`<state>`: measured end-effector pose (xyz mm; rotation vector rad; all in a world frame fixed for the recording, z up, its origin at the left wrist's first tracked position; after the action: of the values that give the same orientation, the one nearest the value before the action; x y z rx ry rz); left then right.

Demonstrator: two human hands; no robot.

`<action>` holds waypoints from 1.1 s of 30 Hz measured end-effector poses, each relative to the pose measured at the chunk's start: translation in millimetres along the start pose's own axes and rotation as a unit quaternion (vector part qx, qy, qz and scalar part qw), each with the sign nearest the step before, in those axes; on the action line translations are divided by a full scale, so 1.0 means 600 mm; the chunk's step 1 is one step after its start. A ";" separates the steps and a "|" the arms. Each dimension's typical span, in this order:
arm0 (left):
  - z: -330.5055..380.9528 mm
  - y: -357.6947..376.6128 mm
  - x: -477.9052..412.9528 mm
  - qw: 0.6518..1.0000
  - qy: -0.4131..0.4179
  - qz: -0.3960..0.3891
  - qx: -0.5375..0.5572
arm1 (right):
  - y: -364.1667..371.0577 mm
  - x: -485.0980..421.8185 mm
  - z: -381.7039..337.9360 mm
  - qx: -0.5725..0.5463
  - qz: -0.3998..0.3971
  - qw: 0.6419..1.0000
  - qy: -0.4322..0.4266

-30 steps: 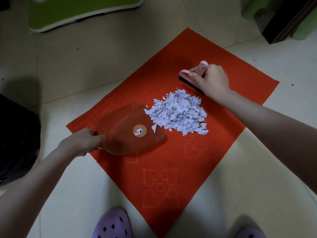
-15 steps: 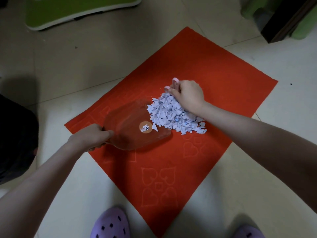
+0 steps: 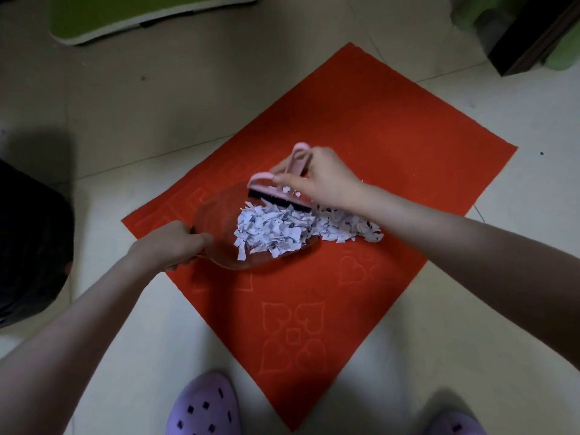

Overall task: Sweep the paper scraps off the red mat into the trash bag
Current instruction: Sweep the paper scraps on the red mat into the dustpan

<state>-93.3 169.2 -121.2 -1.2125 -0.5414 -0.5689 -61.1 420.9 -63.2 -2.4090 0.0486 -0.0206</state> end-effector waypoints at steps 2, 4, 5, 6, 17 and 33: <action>0.000 -0.003 0.000 1.000 0.001 0.004 -0.005 | -0.033 -0.014 0.016 -0.001 0.045 0.999 0.011; 0.000 -0.003 0.000 1.000 0.004 0.007 -0.009 | -0.058 -0.025 0.042 0.048 0.101 0.993 0.035; 0.000 -0.003 0.000 1.000 0.006 0.007 -0.009 | -0.065 -0.029 0.055 0.077 0.123 0.988 0.052; 0.000 -0.003 -0.001 1.000 0.006 0.006 -0.007 | -0.067 -0.032 0.066 0.101 0.139 0.983 0.069; -0.001 0.007 0.002 1.000 -0.008 -0.014 0.019 | 0.012 -0.024 0.073 0.132 0.048 0.986 0.088; -0.012 0.006 0.002 1.000 -0.014 0.007 0.024 | -0.040 -0.001 0.027 -0.038 0.114 0.993 0.006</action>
<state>-89.7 162.9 -124.8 -1.1786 -0.5677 -0.5249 -60.6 449.7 -59.1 -2.4651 0.3351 0.0742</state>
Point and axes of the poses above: each hand's wrist, its own x-axis away from the middle knuckle, its own y-axis out of the palm, z = x × y, the point moved 8 cm from there along -x, towards the middle knuckle, and after that the axes turned 2 degrees about z, right-handed, at the moved point
